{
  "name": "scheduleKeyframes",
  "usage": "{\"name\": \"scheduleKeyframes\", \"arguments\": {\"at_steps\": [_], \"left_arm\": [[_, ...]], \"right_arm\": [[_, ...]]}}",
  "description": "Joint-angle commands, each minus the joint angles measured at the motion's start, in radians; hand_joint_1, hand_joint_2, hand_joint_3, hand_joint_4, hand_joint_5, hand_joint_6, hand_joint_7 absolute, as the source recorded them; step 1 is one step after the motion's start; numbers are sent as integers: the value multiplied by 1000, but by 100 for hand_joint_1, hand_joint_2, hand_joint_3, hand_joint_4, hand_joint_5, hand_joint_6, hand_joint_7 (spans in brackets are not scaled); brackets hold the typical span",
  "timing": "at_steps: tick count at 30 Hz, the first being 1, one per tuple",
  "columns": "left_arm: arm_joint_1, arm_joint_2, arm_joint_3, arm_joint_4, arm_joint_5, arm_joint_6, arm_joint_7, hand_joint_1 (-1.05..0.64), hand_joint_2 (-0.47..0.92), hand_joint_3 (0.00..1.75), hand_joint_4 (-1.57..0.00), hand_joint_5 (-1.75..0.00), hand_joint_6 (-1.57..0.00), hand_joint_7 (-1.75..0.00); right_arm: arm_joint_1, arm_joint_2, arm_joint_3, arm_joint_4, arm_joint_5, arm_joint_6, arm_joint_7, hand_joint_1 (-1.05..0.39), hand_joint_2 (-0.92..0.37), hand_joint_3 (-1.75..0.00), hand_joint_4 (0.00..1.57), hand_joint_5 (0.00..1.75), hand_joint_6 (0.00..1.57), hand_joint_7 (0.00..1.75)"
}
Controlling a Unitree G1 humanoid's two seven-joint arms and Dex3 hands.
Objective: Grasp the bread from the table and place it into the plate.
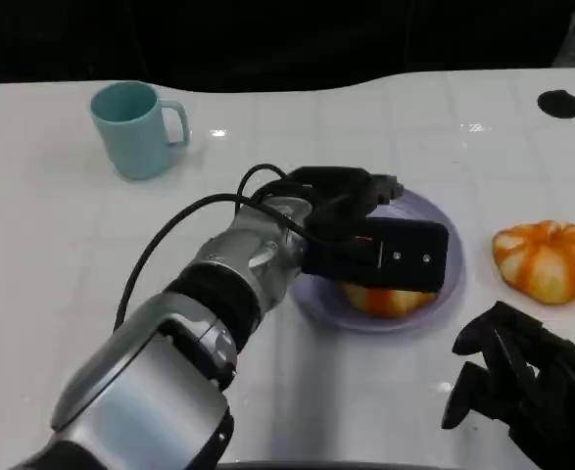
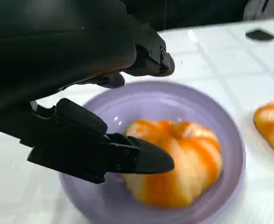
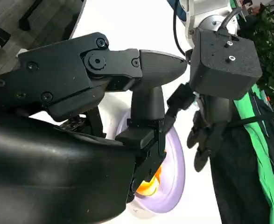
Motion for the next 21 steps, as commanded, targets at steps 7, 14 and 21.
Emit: {"name": "scheduleKeyframes", "arguments": {"at_steps": [7, 14, 21], "left_arm": [[-44, 48, 26, -27, -20, -41, -30, -95, 92, 53, -3, -13, -15, -1], [-7, 94, 97, -91, -97, -105, -60, -91, 92, 54, -5, -16, -16, -1], [63, 133, 186, -155, -211, -176, -124, -84, 92, 50, -14, -24, -24, -5]], "right_arm": [[-2, -2, -12, 0, 9, -12, -4, -44, -92, -40, 62, 175, 47, 162], [-5, -4, -14, 6, 6, -16, -4, -44, -92, -40, 62, 175, 48, 161], [-7, -3, -12, 1, 4, -7, -17, -44, -92, -41, 63, 175, 49, 159]]}}
